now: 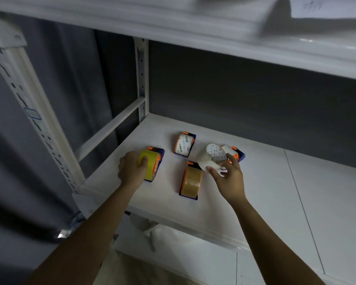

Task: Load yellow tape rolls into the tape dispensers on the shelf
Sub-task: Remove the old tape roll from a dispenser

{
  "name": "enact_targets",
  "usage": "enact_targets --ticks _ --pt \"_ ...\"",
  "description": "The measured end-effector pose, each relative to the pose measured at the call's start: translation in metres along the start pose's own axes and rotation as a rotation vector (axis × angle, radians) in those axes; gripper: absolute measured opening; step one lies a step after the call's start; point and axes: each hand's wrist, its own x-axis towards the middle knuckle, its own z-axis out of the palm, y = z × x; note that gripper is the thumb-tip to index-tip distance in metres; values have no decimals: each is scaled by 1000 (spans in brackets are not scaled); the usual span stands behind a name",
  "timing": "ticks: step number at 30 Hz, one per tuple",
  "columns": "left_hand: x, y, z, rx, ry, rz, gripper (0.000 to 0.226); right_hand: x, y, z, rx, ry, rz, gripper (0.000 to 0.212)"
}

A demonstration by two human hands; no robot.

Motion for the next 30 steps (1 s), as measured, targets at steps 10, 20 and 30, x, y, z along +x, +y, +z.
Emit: enact_targets --ticks 10,20,30 --pt "-51 51 41 118 -145 370 28 -3 39 -33 -70 -51 -83 38" --pt "-96 81 85 -165 -300 -10 44 -2 97 -68 -154 -287 -67 35" --pt "-111 86 97 -115 -171 -55 56 9 120 -71 -212 -289 -48 42"
